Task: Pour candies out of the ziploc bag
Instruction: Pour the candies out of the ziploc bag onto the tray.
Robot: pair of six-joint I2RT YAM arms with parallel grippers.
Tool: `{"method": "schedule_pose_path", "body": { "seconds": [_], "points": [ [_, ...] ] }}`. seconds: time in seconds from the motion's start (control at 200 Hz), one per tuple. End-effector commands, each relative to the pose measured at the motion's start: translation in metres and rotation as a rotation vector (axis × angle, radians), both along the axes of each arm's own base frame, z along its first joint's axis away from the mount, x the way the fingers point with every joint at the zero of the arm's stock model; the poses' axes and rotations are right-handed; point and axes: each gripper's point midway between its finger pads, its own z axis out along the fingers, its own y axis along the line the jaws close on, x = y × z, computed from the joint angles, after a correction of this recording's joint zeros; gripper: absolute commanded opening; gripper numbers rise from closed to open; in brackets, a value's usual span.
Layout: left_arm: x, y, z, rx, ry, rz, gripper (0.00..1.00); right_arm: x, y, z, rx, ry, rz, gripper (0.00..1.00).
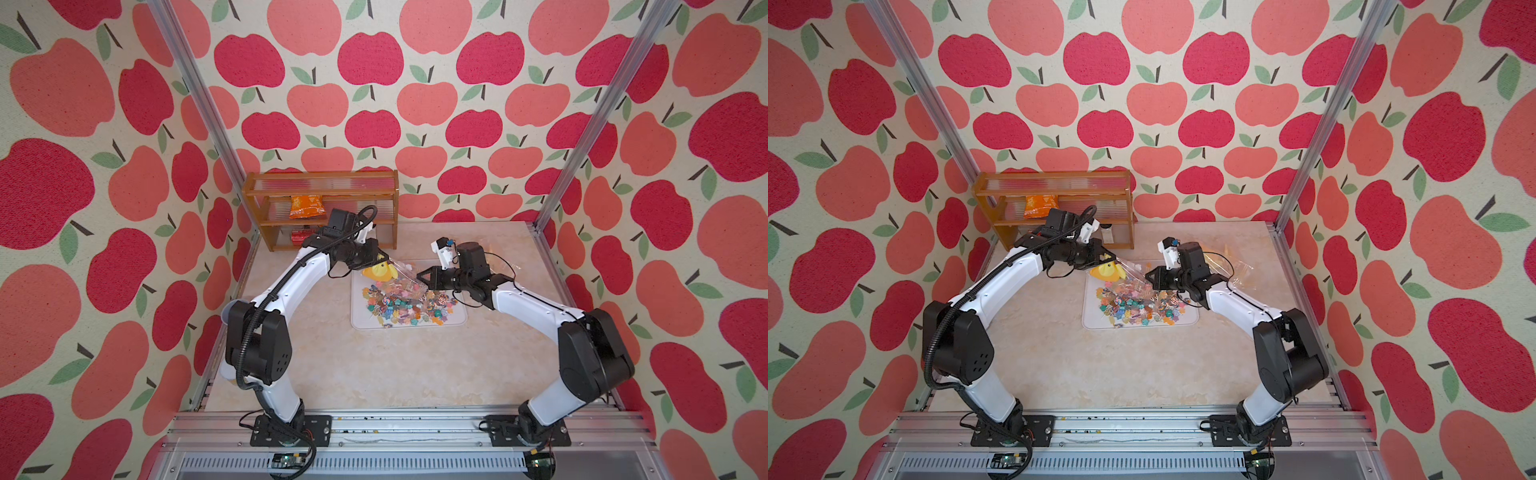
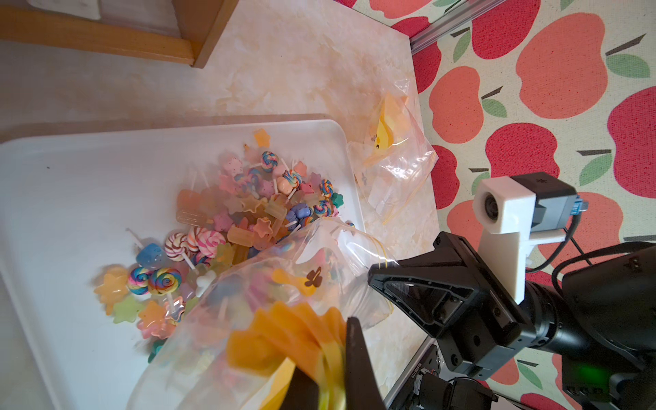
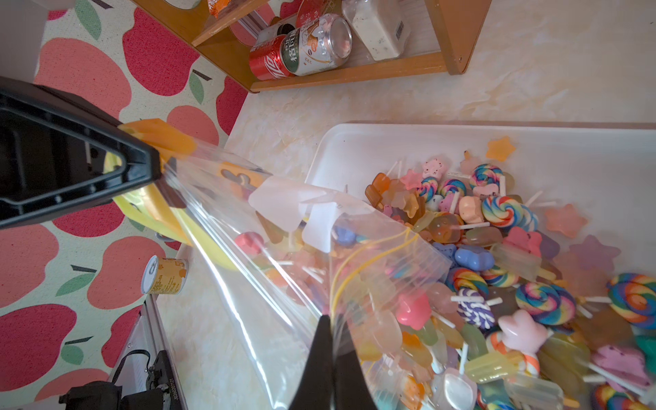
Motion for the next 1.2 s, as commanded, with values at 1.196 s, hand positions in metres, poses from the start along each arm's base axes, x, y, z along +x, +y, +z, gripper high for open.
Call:
{"method": "schedule_pose_path", "body": {
  "seconds": [1.196],
  "points": [
    [0.042,0.06,0.078,-0.009,-0.26,0.153,0.0,-0.018,0.002,-0.069,-0.149,0.209,-0.006,0.0]
  ]
}}
